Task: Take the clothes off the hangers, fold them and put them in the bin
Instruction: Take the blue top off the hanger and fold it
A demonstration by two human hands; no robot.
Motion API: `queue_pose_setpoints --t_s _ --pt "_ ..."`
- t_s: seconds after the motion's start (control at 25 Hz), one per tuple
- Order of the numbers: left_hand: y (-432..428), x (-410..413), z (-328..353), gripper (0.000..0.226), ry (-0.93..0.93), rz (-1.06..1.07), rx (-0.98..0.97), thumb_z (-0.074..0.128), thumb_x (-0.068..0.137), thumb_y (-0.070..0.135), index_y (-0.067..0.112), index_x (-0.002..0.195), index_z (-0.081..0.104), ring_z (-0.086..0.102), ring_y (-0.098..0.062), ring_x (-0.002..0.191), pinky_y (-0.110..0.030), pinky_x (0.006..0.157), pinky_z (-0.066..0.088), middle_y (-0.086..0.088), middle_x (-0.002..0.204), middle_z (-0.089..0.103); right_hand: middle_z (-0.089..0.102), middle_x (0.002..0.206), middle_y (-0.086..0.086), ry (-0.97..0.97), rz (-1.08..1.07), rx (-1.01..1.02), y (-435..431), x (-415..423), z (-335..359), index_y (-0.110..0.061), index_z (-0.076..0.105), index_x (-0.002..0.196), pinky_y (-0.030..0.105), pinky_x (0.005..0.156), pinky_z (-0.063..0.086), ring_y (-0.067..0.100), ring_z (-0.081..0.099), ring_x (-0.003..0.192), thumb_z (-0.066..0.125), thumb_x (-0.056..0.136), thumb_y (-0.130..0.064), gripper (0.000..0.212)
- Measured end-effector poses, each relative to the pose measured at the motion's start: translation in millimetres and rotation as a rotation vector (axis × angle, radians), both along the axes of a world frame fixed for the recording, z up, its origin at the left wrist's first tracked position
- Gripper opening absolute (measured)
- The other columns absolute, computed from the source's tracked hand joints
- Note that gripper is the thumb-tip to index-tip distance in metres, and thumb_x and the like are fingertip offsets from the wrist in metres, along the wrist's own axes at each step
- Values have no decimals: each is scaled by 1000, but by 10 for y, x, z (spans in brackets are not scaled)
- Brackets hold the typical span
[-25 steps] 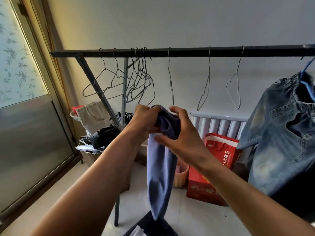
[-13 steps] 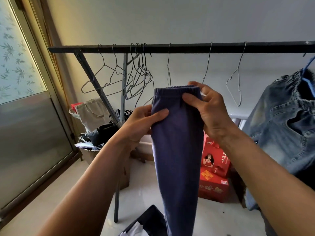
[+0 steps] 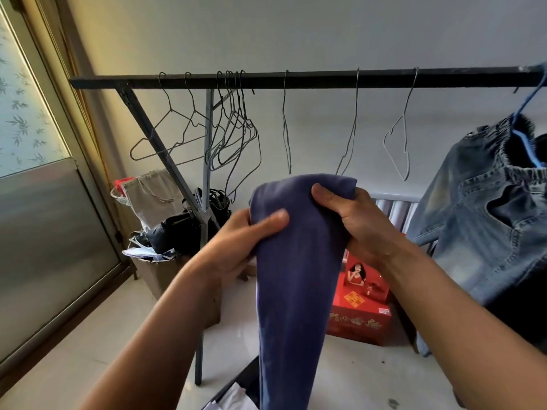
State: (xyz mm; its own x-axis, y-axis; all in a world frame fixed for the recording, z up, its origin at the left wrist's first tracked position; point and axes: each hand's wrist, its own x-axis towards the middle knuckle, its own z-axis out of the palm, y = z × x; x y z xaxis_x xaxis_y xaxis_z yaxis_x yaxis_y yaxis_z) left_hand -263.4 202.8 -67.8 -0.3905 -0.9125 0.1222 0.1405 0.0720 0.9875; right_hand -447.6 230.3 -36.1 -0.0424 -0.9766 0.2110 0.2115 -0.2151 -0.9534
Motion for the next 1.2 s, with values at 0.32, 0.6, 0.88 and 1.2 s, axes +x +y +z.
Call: queue_pose_setpoints --t_s 0.32,0.6,0.88,1.2 --pt "173 41 -786 59 -153 164 234 56 83 65 16 115 63 65 -27 109 -38 87 53 -10 115 69 75 96 3 -108 -64 57 -53 23 -28 -13 68 100 32 84 55 16 71 95 57 94 -27 19" --pt "237 -170 -661 76 -62 32 306 15 94 65 14 120 65 67 -14 102 -30 91 46 -7 110 72 76 84 -2 -221 -58 -3 4 -4 50 -14 65 97 25 70 58 10 72 85 51 97 -26 19" --pt "167 -306 -436 48 724 114 423 60 85 22 4 129 56 62 -29 114 -45 107 42 -19 126 62 75 90 0 -210 -26 32 50 -114 -5 -15 69 95 29 79 57 12 70 90 56 93 -24 16" --pt "124 16 -487 21 -118 284 -178 64 87 -2 15 96 72 64 -12 78 -23 72 51 0 83 72 76 91 -5 -75 -180 56 -9 -240 -51 -18 69 94 29 79 54 10 71 91 58 94 -30 15"
